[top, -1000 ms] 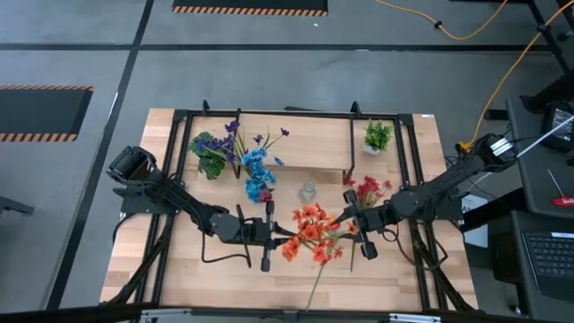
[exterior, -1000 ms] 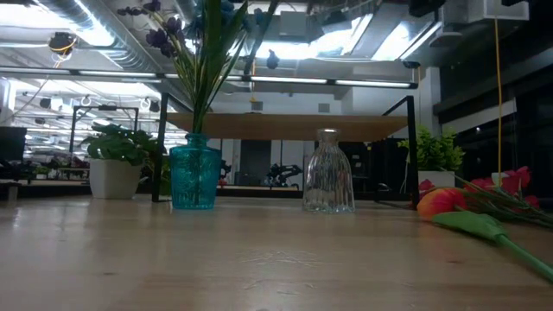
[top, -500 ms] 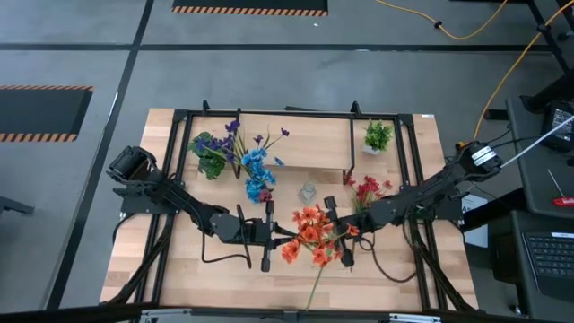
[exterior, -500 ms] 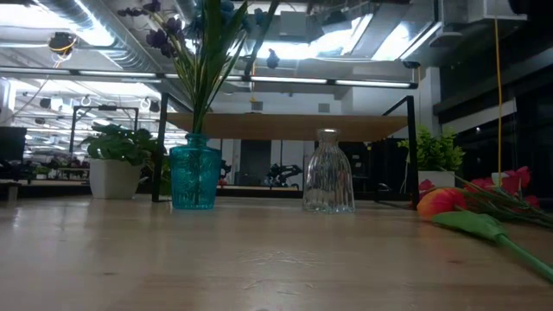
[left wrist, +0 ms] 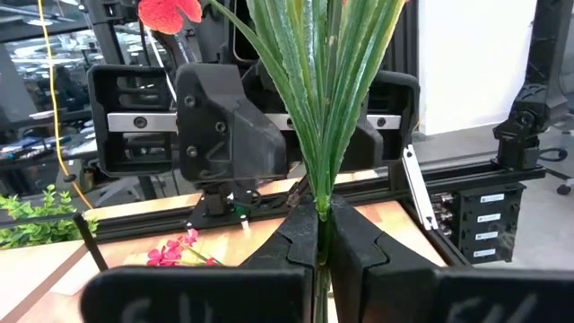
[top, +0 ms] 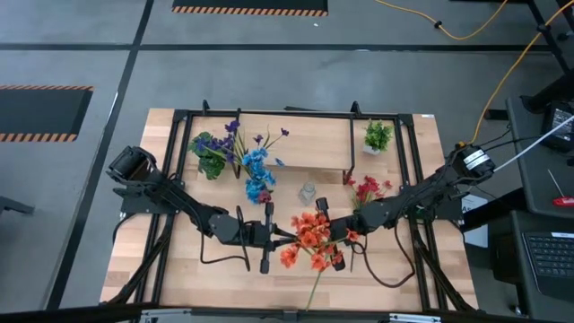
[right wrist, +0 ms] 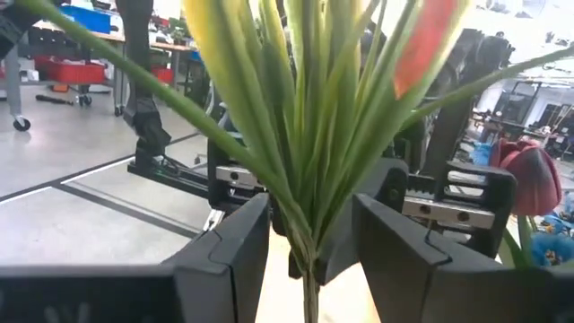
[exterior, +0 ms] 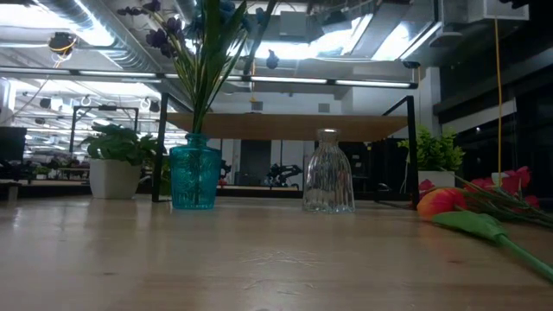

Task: Pick and place flowers into a vace then onto a shelf
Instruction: Put the red orange flowers into the transparent vase

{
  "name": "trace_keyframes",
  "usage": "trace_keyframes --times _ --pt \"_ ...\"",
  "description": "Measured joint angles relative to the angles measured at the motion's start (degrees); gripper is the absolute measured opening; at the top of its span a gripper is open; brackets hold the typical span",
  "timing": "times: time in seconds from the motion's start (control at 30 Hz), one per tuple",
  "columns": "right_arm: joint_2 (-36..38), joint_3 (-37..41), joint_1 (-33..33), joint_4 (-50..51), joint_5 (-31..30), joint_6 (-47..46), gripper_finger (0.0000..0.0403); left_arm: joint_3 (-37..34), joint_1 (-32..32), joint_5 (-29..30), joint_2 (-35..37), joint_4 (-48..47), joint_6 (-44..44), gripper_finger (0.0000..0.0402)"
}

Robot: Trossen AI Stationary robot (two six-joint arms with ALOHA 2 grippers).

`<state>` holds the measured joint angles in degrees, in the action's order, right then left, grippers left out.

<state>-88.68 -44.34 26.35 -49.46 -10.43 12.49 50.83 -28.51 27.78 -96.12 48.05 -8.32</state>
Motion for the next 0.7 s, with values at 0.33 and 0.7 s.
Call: trace_keyframes --times 0.33,0.7 --pt "0.0 0.0 0.0 0.7 0.0 0.0 0.0163 0.0 0.0 0.8 0.0 0.3 0.0 0.0004" --pt "0.0 0.0 0.0 0.9 0.0 0.0 0.0069 0.0 0.0 1.1 0.0 1.1 0.0 0.0005"
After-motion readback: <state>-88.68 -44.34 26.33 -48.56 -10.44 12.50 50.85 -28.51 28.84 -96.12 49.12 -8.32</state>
